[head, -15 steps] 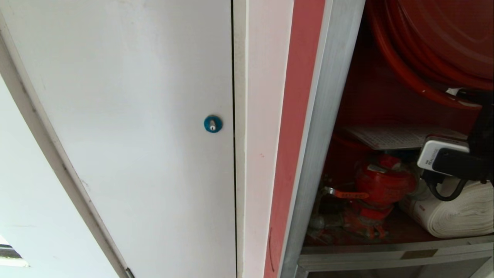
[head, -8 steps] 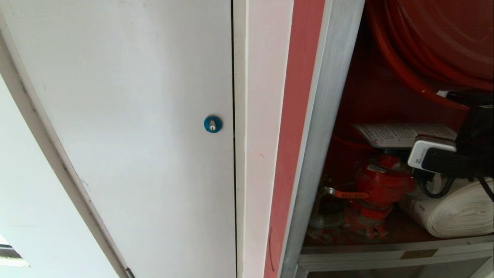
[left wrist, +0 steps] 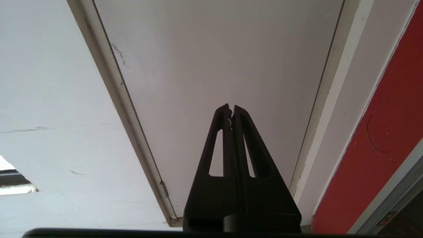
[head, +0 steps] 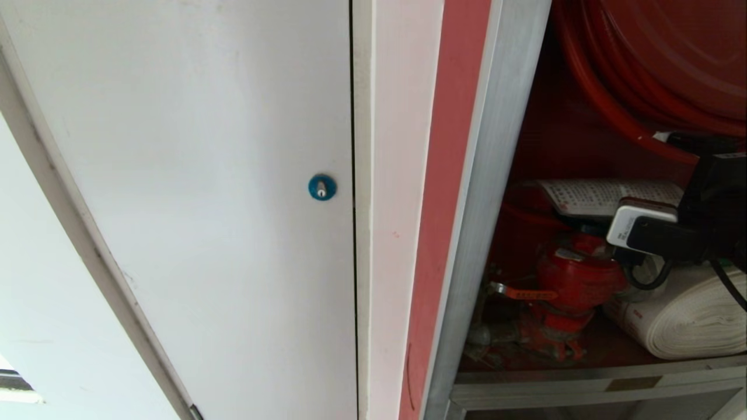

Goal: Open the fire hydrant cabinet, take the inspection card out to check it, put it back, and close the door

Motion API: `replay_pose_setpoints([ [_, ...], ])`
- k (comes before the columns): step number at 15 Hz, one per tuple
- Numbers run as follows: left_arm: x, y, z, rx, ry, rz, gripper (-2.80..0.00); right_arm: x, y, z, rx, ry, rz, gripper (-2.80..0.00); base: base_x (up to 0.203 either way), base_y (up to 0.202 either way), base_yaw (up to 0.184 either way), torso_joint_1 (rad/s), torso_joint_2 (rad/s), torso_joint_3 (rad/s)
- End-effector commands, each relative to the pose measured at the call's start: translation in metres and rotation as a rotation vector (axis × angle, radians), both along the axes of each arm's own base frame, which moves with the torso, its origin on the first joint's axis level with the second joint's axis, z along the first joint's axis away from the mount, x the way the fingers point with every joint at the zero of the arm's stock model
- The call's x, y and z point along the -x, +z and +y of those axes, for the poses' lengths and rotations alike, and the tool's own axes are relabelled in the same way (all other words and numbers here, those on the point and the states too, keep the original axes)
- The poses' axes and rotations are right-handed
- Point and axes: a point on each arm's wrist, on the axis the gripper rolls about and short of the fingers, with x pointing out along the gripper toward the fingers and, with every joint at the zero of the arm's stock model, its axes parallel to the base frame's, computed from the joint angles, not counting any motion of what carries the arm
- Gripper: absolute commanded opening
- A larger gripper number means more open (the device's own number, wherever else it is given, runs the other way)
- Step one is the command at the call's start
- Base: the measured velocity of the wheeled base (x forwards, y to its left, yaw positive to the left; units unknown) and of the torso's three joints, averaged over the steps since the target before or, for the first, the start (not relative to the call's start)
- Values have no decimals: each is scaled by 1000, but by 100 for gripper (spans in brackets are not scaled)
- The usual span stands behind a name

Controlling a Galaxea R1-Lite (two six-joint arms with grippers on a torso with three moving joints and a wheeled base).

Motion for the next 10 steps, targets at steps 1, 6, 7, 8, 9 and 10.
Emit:
replay_pose_setpoints([
  [1, -1, -3, 0, 0, 0, 11, -280, 3, 0, 0, 11, -1, -6, 0, 0, 0, 0, 0, 0, 0],
  [6, -1, -3, 0, 0, 0, 11, -280, 11, 8, -2, 14, -2, -41, 0, 0, 0, 0, 0, 0, 0],
  [7, -1, -3, 0, 0, 0, 11, -280, 12, 9, -2, 14, -2, -44, 0, 0, 0, 0, 0, 0, 0],
  [8, -1, -3, 0, 0, 0, 12, -280, 14, 10, -2, 13, -2, -49, 0, 0, 0, 0, 0, 0, 0],
  [9, -1, -3, 0, 0, 0, 12, -280, 15, 10, -2, 12, -2, -52, 0, 0, 0, 0, 0, 0, 0],
  [10, -1, -3, 0, 0, 0, 11, -280, 16, 11, -2, 12, -2, -56, 0, 0, 0, 0, 0, 0, 0],
])
